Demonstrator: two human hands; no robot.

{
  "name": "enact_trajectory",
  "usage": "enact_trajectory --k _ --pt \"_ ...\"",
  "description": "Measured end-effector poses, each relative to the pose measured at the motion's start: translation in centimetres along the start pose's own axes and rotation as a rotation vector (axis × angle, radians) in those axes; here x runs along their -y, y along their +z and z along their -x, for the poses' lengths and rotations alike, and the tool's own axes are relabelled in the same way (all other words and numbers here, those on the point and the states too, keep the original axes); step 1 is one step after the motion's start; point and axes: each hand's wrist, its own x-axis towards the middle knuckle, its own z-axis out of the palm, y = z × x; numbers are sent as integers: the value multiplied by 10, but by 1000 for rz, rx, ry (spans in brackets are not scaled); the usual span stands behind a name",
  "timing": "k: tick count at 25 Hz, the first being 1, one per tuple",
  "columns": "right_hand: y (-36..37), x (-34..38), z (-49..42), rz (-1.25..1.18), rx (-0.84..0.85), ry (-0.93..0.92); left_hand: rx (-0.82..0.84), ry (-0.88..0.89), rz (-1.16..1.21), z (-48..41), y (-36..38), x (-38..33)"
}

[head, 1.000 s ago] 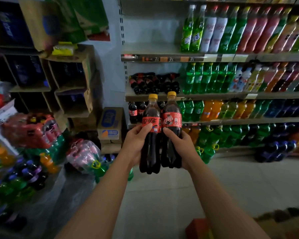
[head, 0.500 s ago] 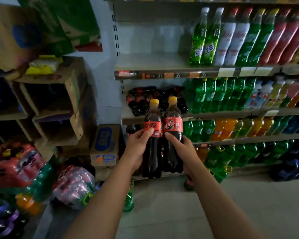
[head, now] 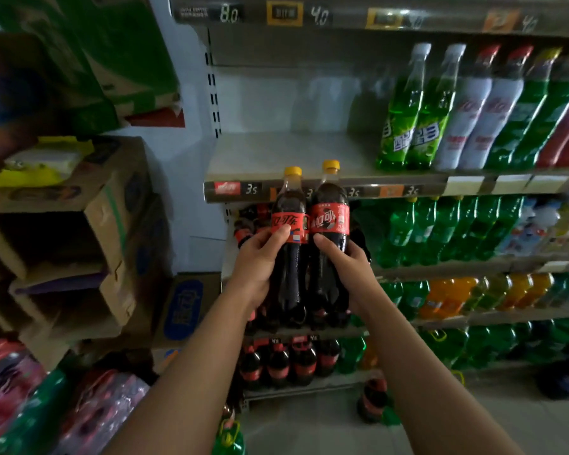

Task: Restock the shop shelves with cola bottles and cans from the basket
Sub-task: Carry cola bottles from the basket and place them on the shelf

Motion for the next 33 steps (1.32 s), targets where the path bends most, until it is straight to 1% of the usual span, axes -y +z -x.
enact_trajectory --k 5,11,14,18,23,28,30,33 --pt "23 46 -80 -36 93 -44 2 82 62 -73 3 -48" --pt "53 81 -167 -88 90 -65 53 144 54 -161 0 -98" --pt "65 93 -201 -115 97 -89 92 147 35 -198 -1 -117" --pt "75 107 -237 -120 124 -126 117 148 33 -231 -4 -134" --pt "83 124 -276 -26 159 -213 103 208 16 -264 -8 -148" --pt "79 118 -315 125 240 -307 120 258 15 -294 -22 -140" --pt "74 112 -329 160 295 -324 145 290 -10 -304 -29 -135" --pt "69 107 -345 220 353 -345 232 342 -16 -320 -44 -135"
